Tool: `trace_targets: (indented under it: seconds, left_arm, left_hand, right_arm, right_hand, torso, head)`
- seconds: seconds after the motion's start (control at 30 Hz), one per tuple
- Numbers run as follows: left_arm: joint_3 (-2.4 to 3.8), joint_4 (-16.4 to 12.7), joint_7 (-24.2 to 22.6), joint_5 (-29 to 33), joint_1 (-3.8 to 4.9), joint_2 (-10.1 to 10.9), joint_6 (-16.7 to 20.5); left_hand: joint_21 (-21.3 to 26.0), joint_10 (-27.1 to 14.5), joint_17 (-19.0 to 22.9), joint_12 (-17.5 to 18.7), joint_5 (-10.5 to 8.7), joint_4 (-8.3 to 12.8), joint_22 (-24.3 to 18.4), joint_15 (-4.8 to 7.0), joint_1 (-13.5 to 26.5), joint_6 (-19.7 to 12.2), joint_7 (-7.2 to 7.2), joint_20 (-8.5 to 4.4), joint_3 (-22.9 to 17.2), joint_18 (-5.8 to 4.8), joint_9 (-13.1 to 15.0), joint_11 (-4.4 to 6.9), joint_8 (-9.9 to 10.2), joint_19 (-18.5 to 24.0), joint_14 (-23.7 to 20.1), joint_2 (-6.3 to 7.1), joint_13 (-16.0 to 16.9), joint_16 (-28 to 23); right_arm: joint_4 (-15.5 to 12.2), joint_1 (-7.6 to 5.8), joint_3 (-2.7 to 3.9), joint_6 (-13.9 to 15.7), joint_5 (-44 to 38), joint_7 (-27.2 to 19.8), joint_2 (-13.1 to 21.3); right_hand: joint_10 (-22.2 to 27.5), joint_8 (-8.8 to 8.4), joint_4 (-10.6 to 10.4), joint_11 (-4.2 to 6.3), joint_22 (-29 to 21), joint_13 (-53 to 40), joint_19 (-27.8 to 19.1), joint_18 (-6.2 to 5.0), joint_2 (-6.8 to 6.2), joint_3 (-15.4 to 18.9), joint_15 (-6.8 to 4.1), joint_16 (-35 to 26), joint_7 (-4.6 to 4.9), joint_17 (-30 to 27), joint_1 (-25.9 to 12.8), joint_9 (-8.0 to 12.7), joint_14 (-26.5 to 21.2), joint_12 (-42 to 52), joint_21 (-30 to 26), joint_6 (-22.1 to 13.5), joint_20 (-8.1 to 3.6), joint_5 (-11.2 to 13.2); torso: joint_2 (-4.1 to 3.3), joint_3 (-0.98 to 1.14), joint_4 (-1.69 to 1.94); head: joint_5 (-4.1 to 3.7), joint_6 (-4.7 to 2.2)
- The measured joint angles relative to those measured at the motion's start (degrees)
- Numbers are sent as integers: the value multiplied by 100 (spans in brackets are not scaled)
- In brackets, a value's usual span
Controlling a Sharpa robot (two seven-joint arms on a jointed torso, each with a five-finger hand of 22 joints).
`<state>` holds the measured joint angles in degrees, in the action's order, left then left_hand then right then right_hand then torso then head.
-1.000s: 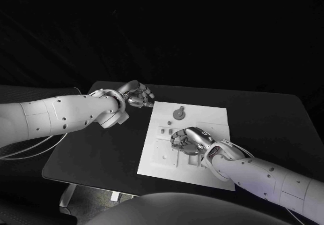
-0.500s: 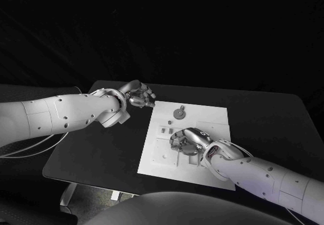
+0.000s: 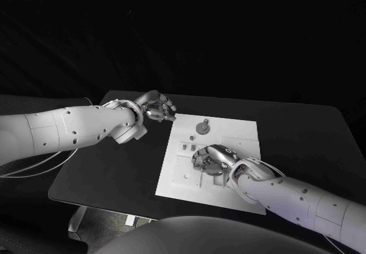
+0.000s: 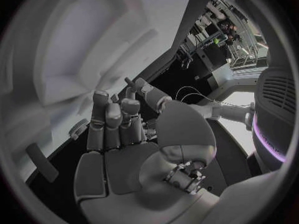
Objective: Assemble the parts on the task board
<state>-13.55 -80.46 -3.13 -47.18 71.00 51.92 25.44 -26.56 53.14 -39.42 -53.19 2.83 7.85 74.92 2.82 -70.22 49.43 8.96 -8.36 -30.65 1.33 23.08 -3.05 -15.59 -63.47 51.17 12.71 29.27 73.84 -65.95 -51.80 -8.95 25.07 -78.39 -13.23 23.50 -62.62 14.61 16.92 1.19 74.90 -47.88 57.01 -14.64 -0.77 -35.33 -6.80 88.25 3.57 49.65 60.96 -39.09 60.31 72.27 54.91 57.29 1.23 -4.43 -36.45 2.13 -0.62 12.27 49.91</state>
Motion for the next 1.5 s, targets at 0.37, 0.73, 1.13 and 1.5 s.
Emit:
trace_targets:
  seconds: [0.37,0.73,1.13,1.5]
  left_arm:
    - [0,6,1,1,0,-10,-18]
    - [0,7,2,2,0,-12,-31]
    - [0,12,3,4,0,-12,-44]
    - [0,16,3,6,0,-18,-65]
  left_hand:
    - [0,1,0,0,0,16,-1,-8,-12,-22,3,9,16,1,0,1,0,9,-8,-12,0,0]
    - [20,2,0,0,0,16,-1,-9,-12,-32,-7,10,16,1,0,2,0,9,-9,-12,0,0]
    - [20,-14,0,0,0,16,3,-9,-12,-19,4,10,16,1,0,-14,0,10,-9,-12,0,0]
    - [20,-15,0,0,0,16,2,-10,-12,-18,2,19,16,2,-1,-15,0,19,-10,-12,0,0]
  right_arm:
    - [-27,0,0,-65,-113,122,7]
    - [-99,-4,3,-138,-246,263,29]
    - [-157,-9,10,-115,-352,400,59]
    - [-185,-10,13,-103,-427,495,63]
  right_hand:
    - [7,-22,0,-7,0,-7,0,0,8,32,2,0,-19,5,54,23,-25,0,0,19,0,22]
    - [49,-51,0,-6,0,-19,-20,0,-21,32,12,0,-29,11,82,23,-35,0,0,29,21,23]
    - [50,-48,7,-5,4,-27,-20,0,-21,39,9,0,-29,10,83,30,-68,0,-14,29,21,23]
    - [49,-48,8,-5,4,-28,-20,0,-14,40,17,0,-27,15,136,34,-78,0,-25,27,21,23]
  torso:
    - [-1,1,-3]
    - [-1,3,-2]
    - [-1,2,-1]
    - [-1,3,-2]
  head:
    - [3,3]
    - [1,2]
    - [-3,8]
    - [4,8]
